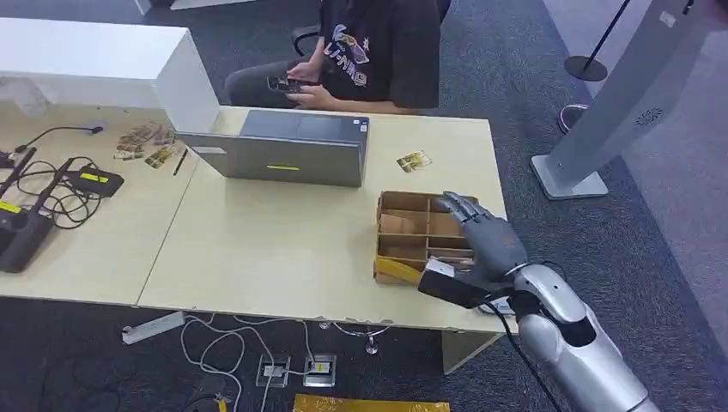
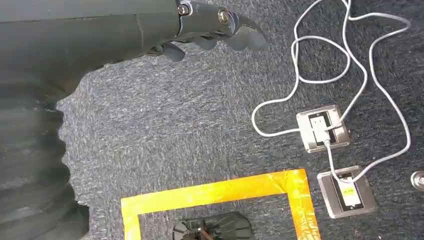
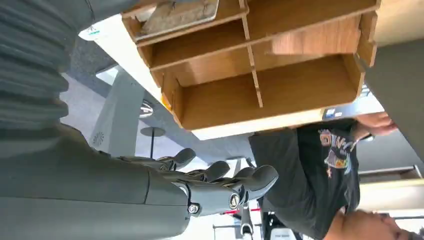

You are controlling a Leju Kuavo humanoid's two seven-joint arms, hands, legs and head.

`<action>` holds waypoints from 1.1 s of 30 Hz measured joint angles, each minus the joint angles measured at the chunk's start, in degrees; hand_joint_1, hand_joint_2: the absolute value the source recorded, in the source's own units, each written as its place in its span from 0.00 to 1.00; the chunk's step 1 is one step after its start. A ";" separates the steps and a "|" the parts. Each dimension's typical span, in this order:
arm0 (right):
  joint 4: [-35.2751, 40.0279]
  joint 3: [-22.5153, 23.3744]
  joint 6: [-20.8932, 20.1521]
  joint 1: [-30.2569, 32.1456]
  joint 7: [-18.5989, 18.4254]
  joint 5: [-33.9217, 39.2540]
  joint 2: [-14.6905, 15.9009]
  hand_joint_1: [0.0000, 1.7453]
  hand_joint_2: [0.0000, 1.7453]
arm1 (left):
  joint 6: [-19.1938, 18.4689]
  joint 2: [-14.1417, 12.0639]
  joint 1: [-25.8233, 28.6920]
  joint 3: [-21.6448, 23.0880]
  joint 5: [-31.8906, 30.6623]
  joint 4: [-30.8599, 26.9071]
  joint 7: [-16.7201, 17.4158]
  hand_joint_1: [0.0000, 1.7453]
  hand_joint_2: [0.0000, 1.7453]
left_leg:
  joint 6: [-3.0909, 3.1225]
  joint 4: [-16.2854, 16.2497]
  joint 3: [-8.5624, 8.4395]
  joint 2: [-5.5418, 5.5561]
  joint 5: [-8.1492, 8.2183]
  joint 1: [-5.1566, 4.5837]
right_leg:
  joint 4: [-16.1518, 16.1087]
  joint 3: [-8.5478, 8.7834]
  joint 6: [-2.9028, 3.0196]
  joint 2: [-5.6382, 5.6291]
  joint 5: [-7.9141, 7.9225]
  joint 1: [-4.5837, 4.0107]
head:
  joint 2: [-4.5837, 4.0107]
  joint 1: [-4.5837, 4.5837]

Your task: Pass the card to the sensor for recognition and then transmit it.

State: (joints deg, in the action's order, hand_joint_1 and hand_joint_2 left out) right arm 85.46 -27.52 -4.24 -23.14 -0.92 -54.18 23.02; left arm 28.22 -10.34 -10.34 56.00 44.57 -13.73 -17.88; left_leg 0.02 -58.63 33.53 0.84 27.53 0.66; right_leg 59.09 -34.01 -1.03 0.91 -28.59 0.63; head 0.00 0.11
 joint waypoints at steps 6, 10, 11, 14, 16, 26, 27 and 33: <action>-0.30 -0.02 -1.70 0.12 0.13 0.26 -0.11 0.00 1.00 | -0.11 0.00 0.00 -0.02 -0.07 0.00 0.50 0.00 1.00 | 0.00 0.00 0.00 0.00 0.00 0.00 | 0.00 0.00 0.00 0.00 0.00 0.00 | 0.00 0.00; -1.48 -0.02 -1.44 0.06 0.05 0.39 -0.20 0.00 1.00 | -0.11 0.00 0.00 -0.02 -0.09 0.00 0.63 0.00 1.00 | 0.00 0.00 0.00 0.00 0.00 0.00 | 0.00 0.00 0.00 0.00 0.00 0.00 | 0.00 0.00; -1.99 -0.02 -1.29 0.01 -0.04 0.44 -0.22 0.00 1.00 | -0.11 0.00 0.00 -0.02 -0.13 0.00 0.66 0.00 1.00 | 0.00 0.00 0.00 0.00 0.00 0.00 | 0.00 0.00 0.00 0.00 0.00 0.00 | 0.00 -0.02; -3.54 0.11 -1.00 -0.21 -0.42 0.79 -0.15 0.00 1.00 | -0.13 0.00 0.00 -0.04 -0.39 0.00 0.81 0.00 1.00 | 0.00 0.00 0.00 0.00 0.00 0.00 | 0.00 0.00 0.00 0.00 0.00 0.00 | 0.00 0.00; -4.41 0.13 -0.92 -0.24 -0.52 0.96 0.07 0.00 1.00 | -0.35 -0.02 0.00 -0.04 -0.52 -0.02 0.81 0.00 1.00 | 0.00 0.00 0.00 0.00 0.00 0.00 | -0.01 0.00 0.00 0.00 0.00 0.00 | 0.00 0.00; -6.54 0.15 -0.85 -0.22 -0.57 1.03 0.17 0.00 1.00 | -0.57 -0.15 0.01 -0.04 -0.55 -0.02 0.83 0.00 1.00 | 0.00 0.00 -0.01 0.00 0.00 0.00 | 0.00 -0.01 0.00 -0.01 0.00 0.00 | 0.00 -0.02; -6.65 0.15 -0.87 -0.22 -0.61 1.03 0.17 0.00 1.00 | -0.57 -0.15 0.01 -0.04 -0.55 -0.02 0.83 0.00 1.00 | 0.00 0.00 -0.01 0.00 0.00 0.00 | 0.00 -0.01 0.00 -0.01 0.00 0.00 | 0.00 0.00; -7.39 0.13 -0.87 -0.20 -0.61 1.05 0.15 0.00 1.00 | -0.59 -0.15 0.01 -0.04 -0.55 0.00 0.85 0.00 1.00 | 0.00 0.00 -0.01 0.00 0.00 0.00 | 0.00 -0.01 0.00 -0.01 0.00 0.00 | 0.00 0.00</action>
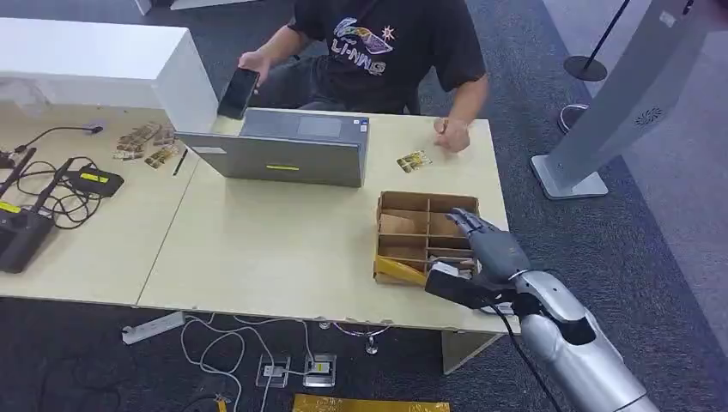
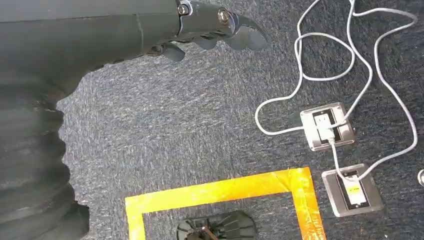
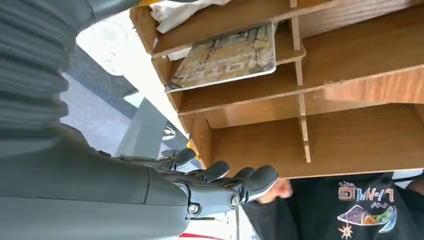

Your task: Pass the card to the sensor for recognition and then transmit it.

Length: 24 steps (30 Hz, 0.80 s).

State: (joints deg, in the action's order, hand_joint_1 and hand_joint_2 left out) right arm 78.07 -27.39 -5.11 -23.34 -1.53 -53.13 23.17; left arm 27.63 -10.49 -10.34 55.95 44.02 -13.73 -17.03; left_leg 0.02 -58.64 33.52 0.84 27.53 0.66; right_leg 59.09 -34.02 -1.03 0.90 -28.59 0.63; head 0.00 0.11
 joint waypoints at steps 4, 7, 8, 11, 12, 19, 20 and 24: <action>-0.50 0.00 0.00 0.01 0.00 0.02 0.02 0.00 1.00 | 0.00 -0.02 0.00 -0.02 0.00 -0.02 0.02 0.00 1.00 | 0.00 0.00 0.00 0.00 0.00 0.00 | 0.00 0.00 0.00 0.00 0.00 0.00 | 0.00 0.00; -0.81 0.00 0.00 0.01 0.00 0.02 0.00 0.00 1.00 | -0.02 -0.02 -0.01 -0.02 0.00 -0.02 0.02 0.00 1.00 | 0.00 0.00 0.00 0.00 0.00 0.00 | 0.00 0.00 0.00 0.00 0.00 0.00 | 0.00 -0.02; -0.96 0.00 0.00 0.01 0.00 0.02 0.00 0.00 1.00 | 0.00 -0.02 -0.01 -0.02 0.00 -0.02 0.02 0.00 1.00 | 0.00 0.00 0.00 0.00 0.00 0.00 | 0.00 0.00 0.00 0.00 0.00 0.00 | 0.00 -0.02; -1.05 0.00 0.02 0.02 0.00 0.04 0.00 0.00 1.00 | 0.00 -0.02 -0.01 -0.02 0.00 -0.02 0.02 0.00 1.00 | 0.00 0.00 0.00 0.00 0.00 0.00 | 0.00 0.00 0.00 0.00 0.00 0.00 | 0.00 -0.02; -1.05 0.00 0.02 0.03 0.00 0.04 0.00 0.00 1.00 | 0.00 -0.02 -0.01 -0.02 -0.04 -0.02 0.02 0.00 1.00 | 0.00 0.00 0.00 0.00 0.00 0.00 | 0.00 0.00 0.00 0.00 0.00 0.00 | 0.00 -0.02; -1.11 -0.11 0.85 0.03 2.16 1.11 -0.11 0.00 1.00 | 0.00 -0.04 -0.02 -0.02 -0.66 -0.02 0.02 0.00 1.00 | 0.00 0.00 0.00 0.00 0.00 0.00 | 0.00 0.00 0.00 0.00 0.00 0.00 | 0.00 -0.02; -1.09 -0.15 0.90 0.03 2.32 1.16 -0.13 0.00 1.00 | 0.00 -0.04 -0.02 -0.02 -0.70 0.00 0.02 0.00 1.00 | 0.00 0.00 0.00 0.00 0.00 0.00 | 0.00 0.00 0.00 0.00 0.00 0.00 | 0.00 0.00; -0.94 -0.33 0.96 0.07 2.34 1.16 -0.24 0.00 1.00 | 0.02 -0.04 -0.02 -0.04 -0.92 0.00 0.02 0.00 1.00 | 0.00 0.00 0.00 0.00 0.00 0.00 | 0.00 0.00 0.00 0.00 0.00 0.00 | 0.00 0.00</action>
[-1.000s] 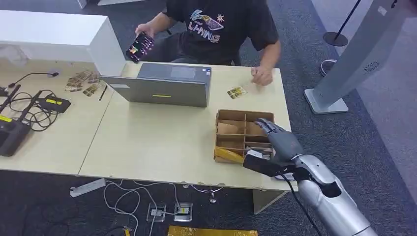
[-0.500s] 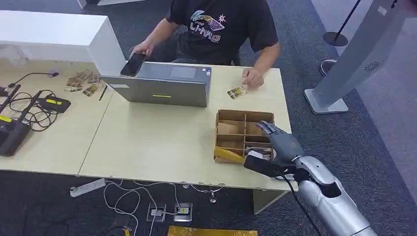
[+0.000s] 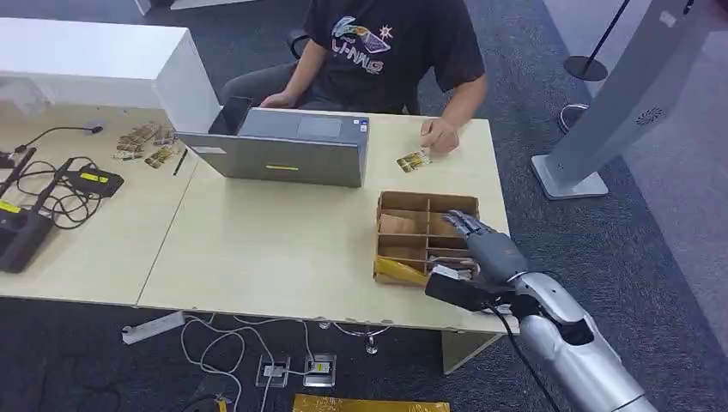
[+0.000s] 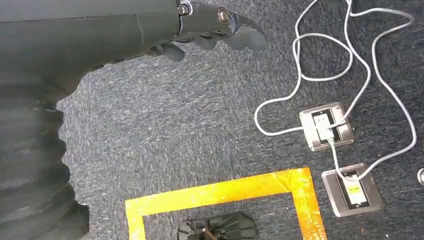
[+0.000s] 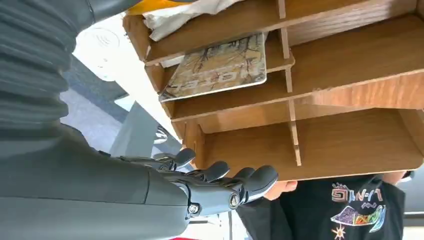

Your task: Pass the card to the sensor for recognition and then transmit it.

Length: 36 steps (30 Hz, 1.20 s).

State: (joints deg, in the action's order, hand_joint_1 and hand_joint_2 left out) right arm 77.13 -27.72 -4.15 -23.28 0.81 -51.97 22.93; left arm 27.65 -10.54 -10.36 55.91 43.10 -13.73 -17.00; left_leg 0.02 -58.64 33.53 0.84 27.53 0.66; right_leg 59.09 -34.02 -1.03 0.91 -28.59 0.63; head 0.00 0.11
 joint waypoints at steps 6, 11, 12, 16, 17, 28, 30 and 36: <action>0.00 -0.63 0.22 0.07 0.44 0.11 -0.22 0.00 1.00 | 0.04 0.02 0.00 -0.20 -0.09 0.00 0.00 0.00 1.00 | 0.00 0.00 0.00 0.00 0.00 0.00 | 0.00 0.00 0.00 0.00 0.00 0.00 | 0.00 -0.02; 0.00 -0.81 0.55 0.02 0.85 0.33 -0.42 0.00 1.00 | 0.04 0.02 0.00 -0.31 -0.09 0.00 -0.04 0.00 1.00 | 0.00 0.00 0.00 0.00 0.00 0.00 | 0.00 0.00 0.00 0.00 0.00 0.00 | 0.00 -0.02; 0.00 -0.92 0.59 0.00 0.87 0.37 -0.44 0.00 1.00 | 0.04 0.02 0.00 -0.31 -0.09 0.00 -0.04 0.00 1.00 | 0.00 0.00 0.00 0.00 0.00 0.00 | 0.00 0.00 0.00 0.00 0.00 0.00 | 0.00 0.00; -0.06 -1.31 0.61 0.00 0.88 0.48 -0.46 0.00 1.00 | 0.04 0.02 0.00 -0.31 -0.09 0.00 -0.04 0.00 1.00 | 0.00 0.00 0.00 0.00 0.00 0.00 | 0.00 0.00 0.00 0.00 0.00 0.00 | 0.00 -0.02; -0.07 -1.38 0.61 -0.01 0.85 0.54 -0.46 0.86 1.00 | 0.04 0.00 0.00 -0.31 -0.09 0.00 -0.04 0.00 1.00 | 0.00 0.00 0.00 0.00 0.00 0.00 | 0.00 0.00 0.00 0.00 0.00 0.00 | 0.00 0.00; -1.05 -1.57 0.87 -0.06 0.11 0.61 -0.39 1.00 1.00 | 0.00 -0.09 0.01 -0.35 -0.31 0.05 -0.04 0.00 1.00 | 0.00 0.00 0.00 0.00 0.00 0.00 | 0.00 0.00 0.00 0.00 0.00 0.00 | 0.00 -0.02; -1.05 -1.57 0.79 -0.06 -0.09 0.63 -0.39 1.00 1.00 | 0.00 -0.11 0.01 -0.35 -0.33 0.07 -0.04 0.00 1.00 | 0.00 0.00 0.00 0.00 0.00 0.00 | 0.00 0.00 0.00 0.00 0.00 0.00 | 0.00 -0.02; -1.05 -1.60 0.50 -0.12 -0.24 0.70 -0.39 1.00 1.00 | 0.13 -0.11 0.01 -0.35 -0.28 0.09 -0.04 0.00 1.00 | 0.00 0.00 0.00 0.00 0.00 0.00 | 0.00 0.00 0.00 0.00 0.00 0.00 | 0.00 0.00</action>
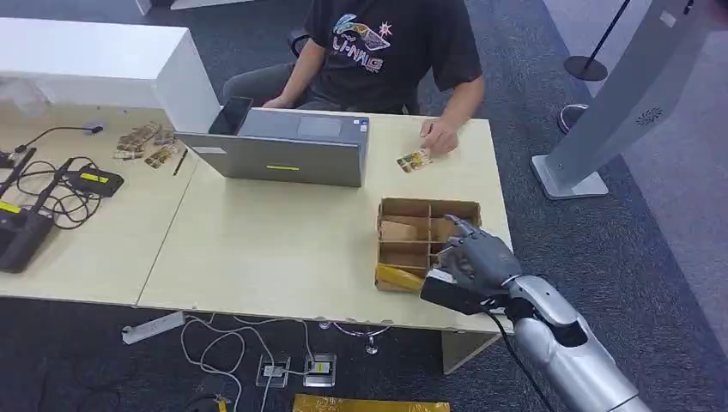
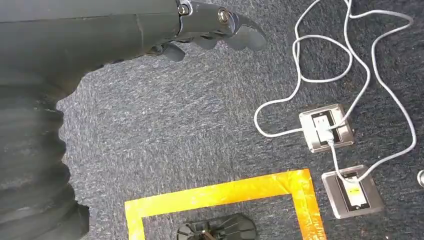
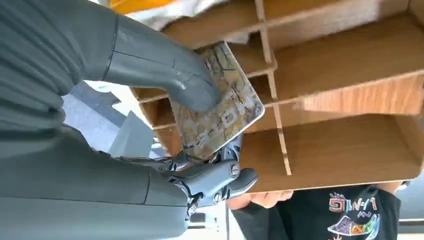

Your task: Pass the card to the sensor for recognition and then transmit it.

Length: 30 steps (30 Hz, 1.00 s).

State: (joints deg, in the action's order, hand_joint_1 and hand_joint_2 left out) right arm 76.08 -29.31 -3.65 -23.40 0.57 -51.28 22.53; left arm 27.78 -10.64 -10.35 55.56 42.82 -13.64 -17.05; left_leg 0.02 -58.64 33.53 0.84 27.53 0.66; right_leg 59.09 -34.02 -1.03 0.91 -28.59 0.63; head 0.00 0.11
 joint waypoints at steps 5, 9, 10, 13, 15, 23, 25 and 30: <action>0.00 0.00 -0.09 -0.01 0.00 0.00 0.00 1.00 1.00 | 0.00 0.00 -0.01 -0.04 0.02 0.02 0.00 0.00 1.00 | 0.00 0.00 0.00 0.00 0.00 0.00 | 0.00 0.00 0.00 -0.01 0.00 0.00 | 0.00 0.00; 0.00 0.00 -0.09 -0.01 0.00 0.00 0.00 1.00 1.00 | 0.00 0.00 -0.01 -0.04 0.02 0.07 0.00 0.00 1.00 | 0.00 0.00 -0.01 0.00 0.00 0.00 | 0.00 0.00 0.00 -0.01 0.00 0.00 | 0.00 -0.02; 0.00 0.00 -0.09 -0.01 0.00 0.00 0.00 1.00 1.00 | 0.00 0.00 -0.01 -0.04 0.02 0.07 0.00 0.00 1.00 | 0.00 0.00 -0.01 0.00 0.00 0.00 | 0.00 0.00 0.00 -0.01 0.00 0.00 | 0.00 -0.02; 0.00 0.00 -0.13 -0.01 0.00 0.00 0.00 1.00 1.00 | 0.00 0.00 -0.01 -0.04 0.02 0.09 0.00 0.00 1.00 | 0.00 0.00 -0.01 0.00 0.00 0.00 | 0.00 0.00 0.00 -0.01 0.00 0.00 | 0.00 -0.02; 0.00 0.00 -0.13 -0.01 0.00 0.00 0.00 1.00 1.00 | -0.02 0.00 -0.01 -0.07 0.02 0.13 0.00 0.00 1.00 | 0.00 0.00 -0.01 0.00 0.00 0.00 | 0.00 0.00 0.00 -0.01 0.00 0.00 | 0.00 -0.02; 0.02 0.24 0.85 -1.35 1.55 -0.15 -0.04 1.00 1.00 | -0.09 0.00 -0.01 -0.09 -0.42 0.17 -0.02 0.00 1.00 | 0.00 0.00 0.00 -0.02 0.00 0.00 | 0.01 0.00 0.00 -0.02 0.01 0.00 | 0.00 -0.02; 0.04 0.94 1.93 -3.16 2.89 -0.59 -0.02 1.00 1.00 | 0.09 0.00 -0.01 -0.09 -0.79 0.17 -0.26 0.00 1.00 | 0.00 0.00 -0.01 -0.04 -0.01 -0.01 | 0.01 0.01 0.00 -0.04 0.02 0.01 | 0.00 -0.02; -0.28 4.85 3.23 -12.36 6.93 -2.56 1.22 1.00 1.00 | 0.61 0.02 0.02 -0.07 -1.88 0.17 -1.27 0.00 1.00 | 0.01 -0.01 -0.04 -0.07 -0.05 -0.05 | 0.01 0.00 -0.04 -0.04 0.06 0.05 | 0.00 -0.02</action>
State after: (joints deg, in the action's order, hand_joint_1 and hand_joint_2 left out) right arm 75.80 -24.46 -0.42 -35.76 7.49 -53.83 23.76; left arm 28.39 -10.62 -10.33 55.49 40.94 -13.46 -18.32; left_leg 0.04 -58.65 33.49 0.77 27.48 0.61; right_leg 59.10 -34.02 -1.07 0.87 -28.53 0.68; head 0.00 0.09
